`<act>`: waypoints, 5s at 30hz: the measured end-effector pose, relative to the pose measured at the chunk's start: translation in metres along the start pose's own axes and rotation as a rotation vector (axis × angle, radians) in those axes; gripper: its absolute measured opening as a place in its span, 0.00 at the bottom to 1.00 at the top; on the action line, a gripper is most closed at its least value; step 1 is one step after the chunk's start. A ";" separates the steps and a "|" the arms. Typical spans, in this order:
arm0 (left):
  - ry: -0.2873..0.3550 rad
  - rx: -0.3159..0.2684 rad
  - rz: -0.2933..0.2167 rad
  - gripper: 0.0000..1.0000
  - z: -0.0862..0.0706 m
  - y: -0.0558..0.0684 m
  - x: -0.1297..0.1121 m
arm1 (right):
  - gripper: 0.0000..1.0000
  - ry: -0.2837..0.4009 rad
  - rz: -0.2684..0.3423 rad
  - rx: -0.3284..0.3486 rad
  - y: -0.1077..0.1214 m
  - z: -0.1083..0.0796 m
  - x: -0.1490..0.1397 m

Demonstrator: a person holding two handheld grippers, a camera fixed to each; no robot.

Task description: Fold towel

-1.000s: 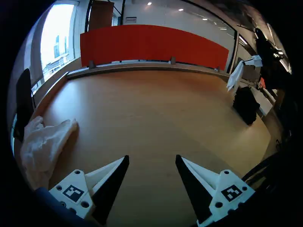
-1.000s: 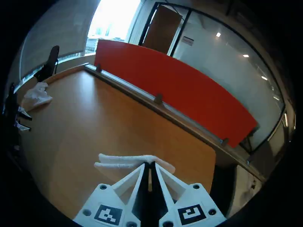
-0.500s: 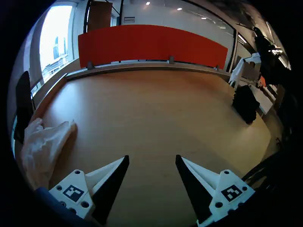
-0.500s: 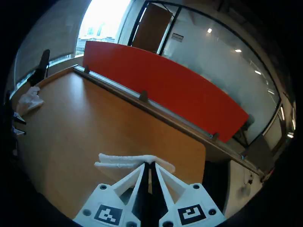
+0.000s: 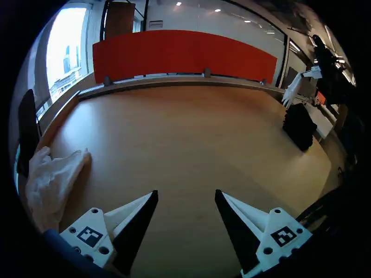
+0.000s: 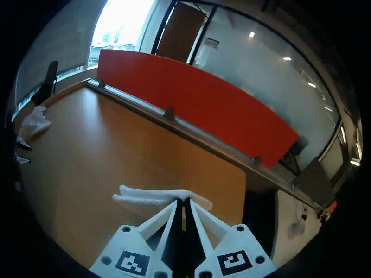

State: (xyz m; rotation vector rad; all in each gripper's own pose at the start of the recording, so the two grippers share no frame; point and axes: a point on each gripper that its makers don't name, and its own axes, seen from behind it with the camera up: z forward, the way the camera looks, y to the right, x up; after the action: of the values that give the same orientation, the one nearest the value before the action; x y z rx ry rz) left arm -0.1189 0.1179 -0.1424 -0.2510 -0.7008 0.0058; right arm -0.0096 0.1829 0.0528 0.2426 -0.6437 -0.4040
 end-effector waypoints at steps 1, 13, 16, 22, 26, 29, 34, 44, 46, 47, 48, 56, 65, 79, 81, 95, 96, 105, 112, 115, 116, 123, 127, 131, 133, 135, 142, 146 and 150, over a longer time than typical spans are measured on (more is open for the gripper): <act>0.000 -0.001 0.001 0.91 0.000 0.000 0.000 | 0.04 -0.004 0.003 -0.002 0.001 -0.003 -0.004; -0.005 -0.014 0.012 0.91 0.000 0.002 -0.001 | 0.04 -0.080 0.087 -0.039 0.009 -0.036 -0.073; -0.007 -0.016 0.014 0.91 -0.001 0.003 -0.001 | 0.04 -0.100 0.109 -0.045 0.008 -0.042 -0.091; -0.009 -0.018 0.017 0.91 -0.002 0.002 -0.002 | 0.04 -0.137 0.150 -0.053 0.002 -0.050 -0.121; -0.010 -0.019 0.019 0.91 -0.002 0.002 -0.003 | 0.04 -0.165 0.170 -0.056 0.000 -0.053 -0.139; -0.011 -0.018 0.022 0.91 -0.003 0.002 -0.003 | 0.04 -0.187 0.178 -0.058 -0.001 -0.053 -0.151; -0.012 -0.017 0.022 0.91 -0.005 0.002 -0.003 | 0.04 -0.219 0.199 -0.059 -0.002 -0.053 -0.168; -0.012 -0.012 0.021 0.91 -0.007 -0.001 -0.003 | 0.04 -0.275 0.237 -0.056 -0.004 -0.051 -0.199; -0.012 -0.011 0.022 0.91 -0.007 -0.002 -0.003 | 0.04 -0.283 0.241 -0.055 -0.004 -0.051 -0.203; -0.012 -0.010 0.023 0.91 -0.007 -0.002 -0.003 | 0.04 -0.286 0.242 -0.055 -0.004 -0.051 -0.205; -0.012 -0.010 0.024 0.91 -0.007 -0.002 -0.003 | 0.04 -0.289 0.244 -0.055 -0.004 -0.051 -0.207; -0.016 -0.007 0.026 0.91 -0.008 -0.002 -0.006 | 0.04 -0.319 0.258 -0.056 -0.001 -0.052 -0.221; -0.020 -0.003 0.024 0.91 -0.009 -0.003 -0.008 | 0.04 -0.354 0.266 -0.051 -0.003 -0.050 -0.239; -0.025 -0.001 0.028 0.91 -0.010 -0.003 -0.011 | 0.04 -0.374 0.292 -0.069 0.004 -0.047 -0.254; -0.025 -0.002 0.028 0.91 -0.010 -0.002 -0.011 | 0.04 -0.372 0.294 -0.069 0.004 -0.046 -0.254; -0.024 -0.004 0.024 0.91 -0.009 0.000 -0.011 | 0.46 -0.360 0.289 -0.071 -0.001 -0.047 -0.254; -0.024 -0.005 0.024 0.91 -0.009 0.001 -0.011 | 0.53 -0.356 0.289 -0.070 -0.002 -0.048 -0.253; -0.020 -0.011 0.027 0.91 -0.008 0.003 -0.010 | 0.98 -0.311 0.317 -0.064 -0.006 -0.049 -0.238; -0.018 -0.010 0.024 0.91 -0.009 0.001 -0.009 | 0.97 -0.289 0.320 -0.063 -0.007 -0.047 -0.228; -0.017 -0.009 0.024 0.91 -0.009 0.001 -0.009 | 0.97 -0.275 0.322 -0.060 -0.007 -0.045 -0.220; -0.017 -0.009 0.023 0.91 -0.010 0.001 -0.009 | 0.97 -0.270 0.323 -0.058 -0.007 -0.044 -0.217; -0.014 -0.004 0.023 0.91 -0.010 0.000 -0.008 | 0.97 -0.240 0.318 -0.050 -0.004 -0.032 -0.195; -0.013 0.001 0.019 0.91 -0.011 -0.002 -0.008 | 0.97 -0.223 0.310 -0.043 -0.004 -0.024 -0.180; -0.013 0.008 0.015 0.91 -0.011 -0.004 -0.008 | 0.97 -0.206 0.302 -0.037 -0.003 -0.015 -0.165; -0.013 0.012 0.012 0.91 -0.012 -0.005 -0.009 | 0.97 -0.199 0.298 -0.034 -0.002 -0.011 -0.159; -0.012 0.016 0.010 0.91 -0.012 -0.006 -0.008 | 0.97 -0.191 0.294 -0.032 -0.001 -0.006 -0.151; -0.013 0.028 0.002 0.91 -0.014 -0.009 -0.009 | 0.97 -0.163 0.284 -0.026 0.006 0.009 -0.125; -0.014 0.035 -0.002 0.91 -0.014 -0.010 -0.009 | 0.97 -0.153 0.285 -0.023 0.008 0.016 -0.116; -0.017 0.041 -0.008 0.91 -0.015 -0.011 -0.011 | 0.97 -0.149 0.290 -0.018 0.008 0.021 -0.114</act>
State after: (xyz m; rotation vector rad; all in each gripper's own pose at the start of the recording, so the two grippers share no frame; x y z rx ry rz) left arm -0.1184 0.1029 -0.1575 -0.2092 -0.7175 0.0149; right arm -0.1029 0.2379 0.0110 0.1002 -0.8084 -0.1495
